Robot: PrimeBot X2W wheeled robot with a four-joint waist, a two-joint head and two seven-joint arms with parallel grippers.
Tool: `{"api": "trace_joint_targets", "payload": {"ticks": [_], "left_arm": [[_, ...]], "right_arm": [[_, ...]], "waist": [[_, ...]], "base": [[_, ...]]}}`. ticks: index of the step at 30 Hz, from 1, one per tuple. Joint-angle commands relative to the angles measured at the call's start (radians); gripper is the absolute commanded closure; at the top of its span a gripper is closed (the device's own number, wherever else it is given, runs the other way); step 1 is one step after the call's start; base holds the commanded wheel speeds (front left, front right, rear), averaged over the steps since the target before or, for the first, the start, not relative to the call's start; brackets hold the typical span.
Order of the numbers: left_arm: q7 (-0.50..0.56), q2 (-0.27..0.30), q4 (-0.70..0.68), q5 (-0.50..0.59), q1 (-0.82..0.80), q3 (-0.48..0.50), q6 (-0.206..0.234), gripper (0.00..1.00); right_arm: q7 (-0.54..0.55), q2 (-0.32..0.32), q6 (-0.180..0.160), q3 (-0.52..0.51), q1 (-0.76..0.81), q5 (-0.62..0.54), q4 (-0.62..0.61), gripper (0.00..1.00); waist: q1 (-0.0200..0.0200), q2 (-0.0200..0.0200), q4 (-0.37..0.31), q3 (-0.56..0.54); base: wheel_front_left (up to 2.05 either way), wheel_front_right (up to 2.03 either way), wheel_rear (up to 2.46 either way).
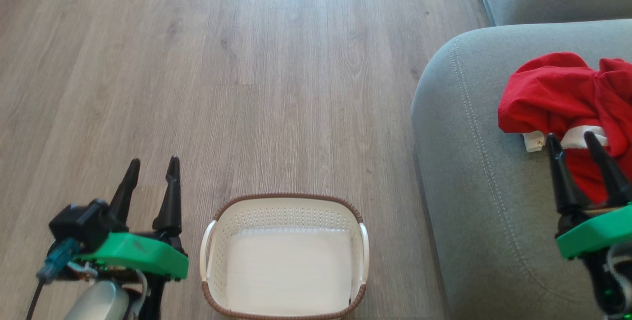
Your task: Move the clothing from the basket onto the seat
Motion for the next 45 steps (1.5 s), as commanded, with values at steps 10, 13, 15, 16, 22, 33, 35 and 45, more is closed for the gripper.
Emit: {"api": "trace_joint_targets", "payload": {"ticks": [10, 13, 15, 16, 22, 33, 35, 45], "left_arm": [[-0.013, -0.111, 0.028, 0.163, 0.056, 0.206, -0.114, 0.00], [-0.013, -0.140, 0.051, 0.209, 0.070, 0.242, -0.141, 0.00], [-0.013, -0.159, 0.065, 0.233, 0.078, 0.265, -0.160, 0.00], [-0.013, -0.168, 0.072, 0.244, 0.080, 0.277, -0.168, 0.00], [-0.013, -0.214, 0.083, 0.295, 0.089, 0.320, -0.196, 0.00], [-0.013, -0.277, 0.091, 0.368, 0.092, 0.396, -0.257, 0.00], [-0.013, -0.285, 0.093, 0.377, 0.094, 0.404, -0.265, 0.00], [-0.013, -0.310, 0.109, 0.409, 0.092, 0.433, -0.295, 0.00]], "right_arm": [[-0.148, 0.093, 0.000, 0.049, 0.050, -0.057, 0.009, 0.00], [-0.173, 0.101, 0.000, 0.068, 0.052, -0.065, 0.031, 0.00], [-0.183, 0.104, 0.000, 0.088, 0.048, -0.071, 0.041, 0.00], [-0.188, 0.105, 0.000, 0.098, 0.046, -0.073, 0.046, 0.00], [-0.205, 0.109, 0.000, 0.138, 0.030, -0.076, 0.067, 0.00], [-0.222, 0.102, 0.000, 0.150, 0.012, -0.076, 0.080, 0.00], [-0.223, 0.102, 0.000, 0.150, 0.012, -0.076, 0.081, 0.00], [-0.226, 0.105, 0.000, 0.154, 0.006, -0.077, 0.091, 0.00]], "waist": [[0.0001, -0.0001, -0.007, -0.008], [0.0001, -0.0001, -0.010, -0.010], [0.0001, -0.0001, -0.013, -0.011], [0.0001, -0.0001, -0.013, -0.011], [0.0001, -0.0001, -0.014, -0.013], [0.0001, -0.0001, -0.012, -0.014], [0.0001, -0.0001, -0.013, -0.014], [0.0001, -0.0001, -0.021, -0.013]], "base": [[0.00, 0.00, 0.00], [0.00, 0.00, 0.00], [0.00, 0.00, 0.00], [0.00, 0.00, 0.00], [0.00, 0.00, 0.00], [0.00, 0.00, 0.00], [0.00, 0.00, 0.00], [0.00, 0.00, 0.00]]}}
